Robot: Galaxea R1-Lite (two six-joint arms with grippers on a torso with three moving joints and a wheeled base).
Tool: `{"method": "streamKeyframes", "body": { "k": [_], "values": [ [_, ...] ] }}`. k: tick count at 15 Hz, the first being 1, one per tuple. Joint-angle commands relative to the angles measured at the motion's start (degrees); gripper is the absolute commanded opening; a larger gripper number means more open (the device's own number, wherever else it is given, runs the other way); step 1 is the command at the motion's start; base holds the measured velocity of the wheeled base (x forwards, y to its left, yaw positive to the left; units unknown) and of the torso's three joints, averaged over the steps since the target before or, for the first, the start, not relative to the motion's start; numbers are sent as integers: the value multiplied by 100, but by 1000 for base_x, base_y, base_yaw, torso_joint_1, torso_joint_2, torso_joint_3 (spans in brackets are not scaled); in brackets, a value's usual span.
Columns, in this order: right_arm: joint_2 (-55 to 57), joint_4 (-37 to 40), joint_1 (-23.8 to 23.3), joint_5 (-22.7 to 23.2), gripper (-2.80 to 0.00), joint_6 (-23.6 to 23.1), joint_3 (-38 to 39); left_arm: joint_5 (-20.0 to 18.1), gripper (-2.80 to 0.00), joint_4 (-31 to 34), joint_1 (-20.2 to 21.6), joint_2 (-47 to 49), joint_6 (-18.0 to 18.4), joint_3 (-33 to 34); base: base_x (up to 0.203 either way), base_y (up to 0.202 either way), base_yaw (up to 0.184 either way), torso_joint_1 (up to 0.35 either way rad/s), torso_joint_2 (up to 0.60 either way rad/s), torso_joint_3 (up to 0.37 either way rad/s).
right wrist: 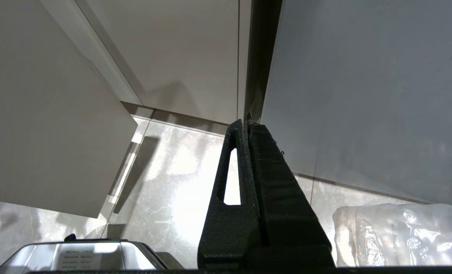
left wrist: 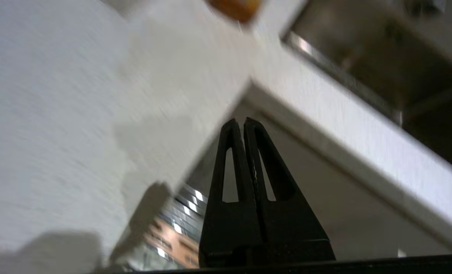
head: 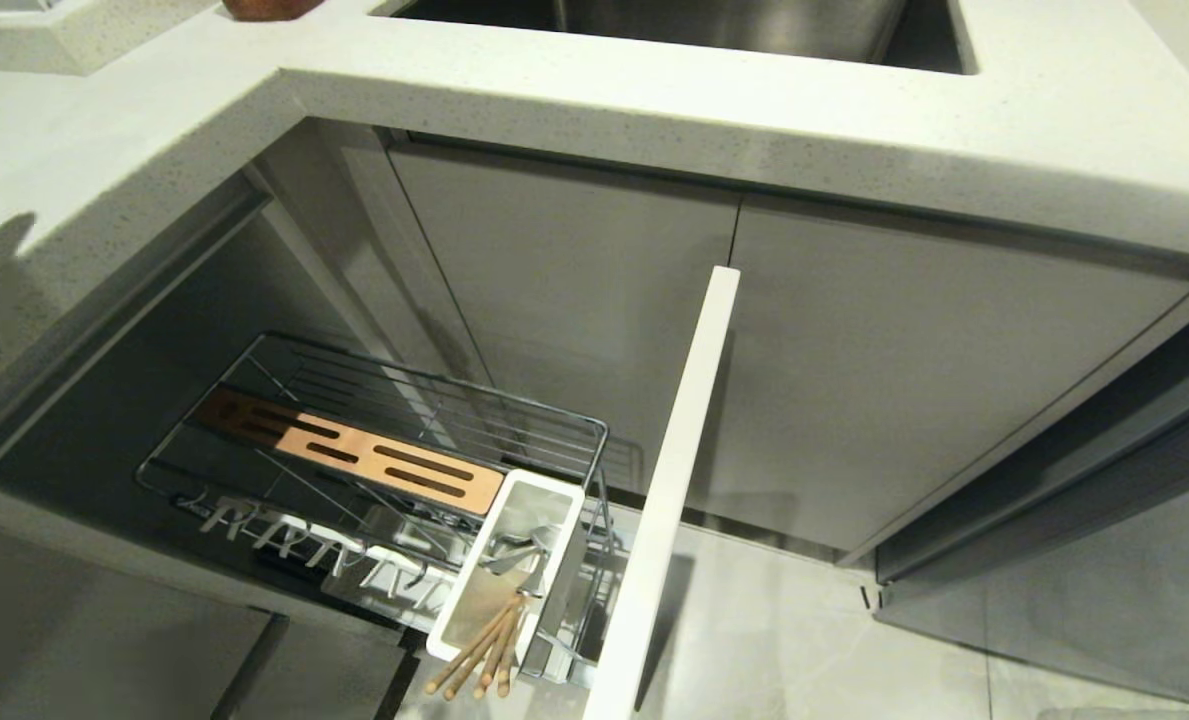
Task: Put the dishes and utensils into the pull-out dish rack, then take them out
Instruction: Take the spoon out of the cupboard
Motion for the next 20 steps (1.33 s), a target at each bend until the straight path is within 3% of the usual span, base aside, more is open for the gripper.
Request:
{"method": "streamKeyframes", "body": {
  "k": [1,3,5,7,10,12,14,17,20],
  "values": [
    [0,-1,0,0,-280,0,18,49,-280,15,-630,20,-8,543,0,0,0,0,0,0],
    [0,-1,-1,0,-280,0,15,188,-280,9,-1169,33,71,1103,0,0,0,0,0,0],
    [5,-1,3,0,-280,0,17,262,-280,10,-1277,178,291,1421,0,0,0,0,0,0],
    [0,-1,-1,0,-280,0,12,575,-280,1,-1577,464,313,1894,0,0,0,0,0,0],
    [0,-1,-3,0,-280,0,15,1141,-280,-19,-2144,987,242,2341,0,0,0,0,0,0],
    [0,-1,3,0,-280,0,11,1285,-280,-86,-2537,1228,48,2509,0,0,0,0,0,0],
    [1,-1,3,0,-280,0,17,1541,-280,-103,-2824,1608,-426,2583,0,0,0,0,0,0],
    [0,-1,-5,0,-280,0,18,1996,-280,-53,-3175,2003,-1543,2589,0,0,0,0,0,0],
    [0,-1,4,0,-280,0,17,2060,-280,482,-3207,2230,-2961,2565,0,0,0,0,0,0]
  ]
}}
